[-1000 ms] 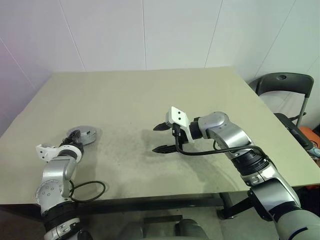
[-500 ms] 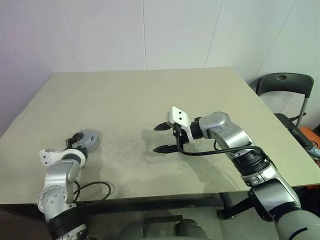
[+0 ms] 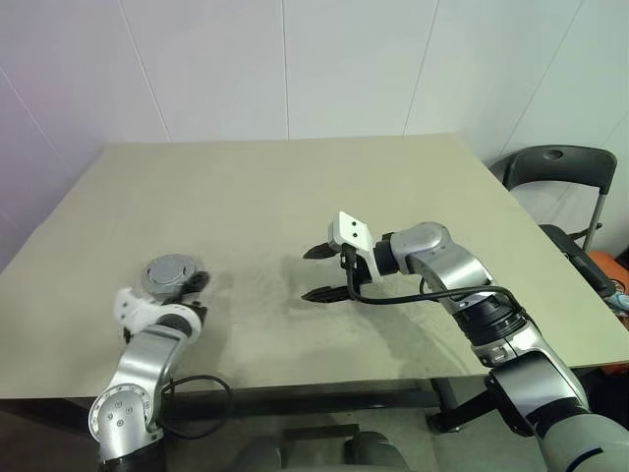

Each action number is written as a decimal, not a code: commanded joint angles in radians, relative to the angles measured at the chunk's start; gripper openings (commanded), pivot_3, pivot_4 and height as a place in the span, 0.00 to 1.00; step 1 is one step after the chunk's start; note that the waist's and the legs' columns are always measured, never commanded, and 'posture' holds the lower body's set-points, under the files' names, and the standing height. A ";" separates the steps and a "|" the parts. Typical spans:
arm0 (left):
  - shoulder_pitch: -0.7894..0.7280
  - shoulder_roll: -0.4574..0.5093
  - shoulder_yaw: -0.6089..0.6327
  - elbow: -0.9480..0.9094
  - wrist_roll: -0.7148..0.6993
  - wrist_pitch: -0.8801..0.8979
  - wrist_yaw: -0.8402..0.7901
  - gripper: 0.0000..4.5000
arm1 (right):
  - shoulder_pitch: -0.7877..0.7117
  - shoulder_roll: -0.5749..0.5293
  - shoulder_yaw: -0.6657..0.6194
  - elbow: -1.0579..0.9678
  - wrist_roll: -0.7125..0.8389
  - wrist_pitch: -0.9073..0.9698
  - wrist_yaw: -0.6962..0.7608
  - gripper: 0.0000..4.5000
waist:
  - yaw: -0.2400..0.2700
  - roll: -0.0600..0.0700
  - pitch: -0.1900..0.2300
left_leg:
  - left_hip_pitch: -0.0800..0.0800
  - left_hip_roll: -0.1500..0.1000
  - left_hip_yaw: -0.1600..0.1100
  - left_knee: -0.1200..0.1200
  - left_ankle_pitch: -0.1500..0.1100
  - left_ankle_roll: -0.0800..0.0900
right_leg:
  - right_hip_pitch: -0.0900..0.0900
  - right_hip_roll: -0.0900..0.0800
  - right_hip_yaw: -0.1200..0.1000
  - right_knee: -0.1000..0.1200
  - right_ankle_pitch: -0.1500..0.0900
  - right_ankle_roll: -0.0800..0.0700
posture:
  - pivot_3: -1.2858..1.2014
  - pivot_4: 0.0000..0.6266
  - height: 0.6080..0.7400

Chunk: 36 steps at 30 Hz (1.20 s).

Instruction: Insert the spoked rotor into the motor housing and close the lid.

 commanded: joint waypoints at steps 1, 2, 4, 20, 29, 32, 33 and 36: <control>-0.032 0.096 -0.075 -0.041 0.106 0.060 -0.148 0.99 | 0.003 0.002 -0.085 0.017 0.026 -0.029 -0.017 1.00 | -0.002 0.001 0.000 | 0.000 0.000 0.000 0.000 0.000 0.000 | 0.000 0.000 0.000 0.000 0.000 0.000 | 0.52 0.00 1.00; -0.046 0.149 -0.102 -0.039 0.170 0.073 -0.216 0.99 | 0.012 -0.003 -0.101 0.028 0.027 -0.039 -0.019 1.00 | -0.003 0.001 0.000 | 0.001 0.000 0.000 -0.001 0.000 0.000 | 0.000 0.000 0.000 0.000 0.000 0.000 | 0.52 0.00 1.00; -0.067 0.240 -0.157 -0.035 0.308 0.066 -0.337 0.99 | 0.023 -0.008 -0.126 0.048 0.024 -0.053 -0.023 1.00 | -0.005 0.002 0.000 | 0.001 0.001 0.000 -0.001 0.000 0.000 | 0.000 0.001 0.000 0.000 0.000 0.000 | 0.52 0.00 1.00; -0.135 0.448 -0.221 0.239 0.946 -0.429 -1.106 0.99 | 0.118 -0.010 -0.225 0.209 -0.005 -0.281 -0.055 1.00 | -0.006 0.004 0.001 | 0.000 0.001 0.002 -0.002 0.000 0.000 | -0.002 0.000 0.001 -0.001 0.000 0.000 | 0.52 0.00 1.00; -0.146 0.417 -0.128 0.405 0.973 -0.546 -1.286 0.99 | 0.181 0.019 -0.262 0.216 0.004 -0.379 -0.109 1.00 | -0.006 0.004 0.001 | 0.000 0.001 0.001 -0.002 0.000 0.000 | -0.002 0.000 0.001 0.000 0.001 0.002 | 0.52 0.00 1.00; -0.148 0.404 -0.117 0.429 0.982 -0.548 -1.307 0.99 | 0.204 0.020 -0.274 0.215 -0.002 -0.391 -0.137 1.00 | -0.004 0.005 0.001 | 0.000 0.002 0.001 -0.002 0.000 0.000 | -0.002 0.000 0.001 0.000 0.002 0.003 | 0.52 0.00 1.00; -0.147 0.398 -0.110 0.438 0.981 -0.550 -1.311 0.99 | 0.209 0.019 -0.277 0.216 0.008 -0.370 -0.130 1.00 | -0.005 0.005 0.001 | 0.000 0.002 0.001 -0.002 0.000 0.000 | -0.002 0.000 0.001 0.000 0.002 0.003 | 0.52 0.00 1.00; -0.144 0.383 -0.092 0.450 0.977 -0.550 -1.327 0.99 | 0.220 0.019 -0.286 0.203 0.031 -0.335 -0.113 1.00 | -0.005 0.005 0.001 | 0.000 0.002 0.001 -0.002 0.000 0.000 | -0.001 0.000 0.001 0.000 0.002 0.003 | 0.52 0.00 1.00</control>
